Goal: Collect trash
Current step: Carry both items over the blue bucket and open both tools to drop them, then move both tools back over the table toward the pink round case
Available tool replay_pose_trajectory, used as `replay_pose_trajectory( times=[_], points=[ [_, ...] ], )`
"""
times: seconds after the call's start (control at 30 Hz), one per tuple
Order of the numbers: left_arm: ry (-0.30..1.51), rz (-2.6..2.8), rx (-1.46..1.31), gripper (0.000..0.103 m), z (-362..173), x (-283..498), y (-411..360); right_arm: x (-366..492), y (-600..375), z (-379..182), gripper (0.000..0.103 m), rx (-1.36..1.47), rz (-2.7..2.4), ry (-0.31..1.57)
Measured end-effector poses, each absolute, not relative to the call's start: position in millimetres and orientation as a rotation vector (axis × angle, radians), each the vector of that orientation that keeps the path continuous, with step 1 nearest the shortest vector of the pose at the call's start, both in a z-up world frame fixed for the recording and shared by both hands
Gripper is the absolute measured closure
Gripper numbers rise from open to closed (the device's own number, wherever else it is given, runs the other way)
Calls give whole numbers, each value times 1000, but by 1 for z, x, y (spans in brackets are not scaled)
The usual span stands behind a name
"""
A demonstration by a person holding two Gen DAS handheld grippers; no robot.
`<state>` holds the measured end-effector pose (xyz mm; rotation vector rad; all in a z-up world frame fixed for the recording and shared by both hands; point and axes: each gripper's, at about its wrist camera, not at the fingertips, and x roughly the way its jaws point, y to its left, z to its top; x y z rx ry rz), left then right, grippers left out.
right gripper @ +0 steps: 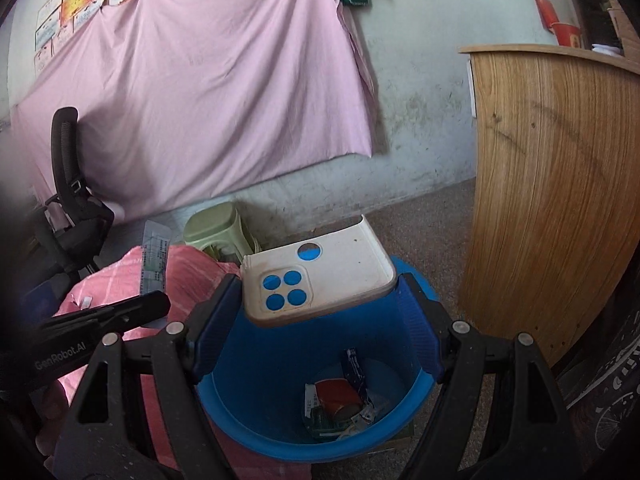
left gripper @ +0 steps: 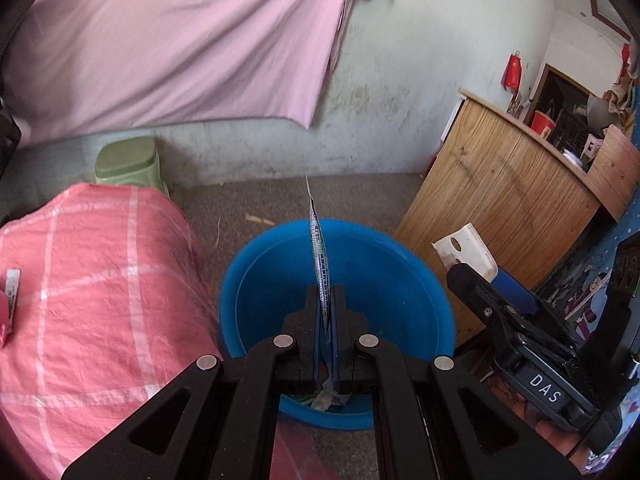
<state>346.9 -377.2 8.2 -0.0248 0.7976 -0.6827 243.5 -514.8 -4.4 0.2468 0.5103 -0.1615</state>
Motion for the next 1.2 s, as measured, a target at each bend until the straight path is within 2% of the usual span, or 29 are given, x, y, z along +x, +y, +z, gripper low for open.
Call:
replay_pose_trajectory(
  times=[0.37,0.47,0.6,0.73,0.83,0.97,1.03,1.2],
  points=[
    [846,-664,-38,98,-1,353,-373,251,-518,-14,5,249,-165,552],
    [823,-649,-45,92,3,352,-366,249,-517,-10,5,246,-165,537],
    [760,-612,-57,66,12,347,-350,247,-511,-5,5,240,-158,508],
    [686,-586,-57,59,26,339,-328,245,-504,3,5,223,-158,467],
    [632,-543,-52,46,35,333,-312,245,-496,11,3,220,-154,430],
    [554,-483,-48,37,47,323,-286,243,-479,25,0,212,-131,360],
    [515,-448,-44,23,52,318,-272,241,-469,32,0,197,-114,321],
    [419,-361,-65,8,63,306,-236,231,-439,49,0,149,-71,198]
  ],
)
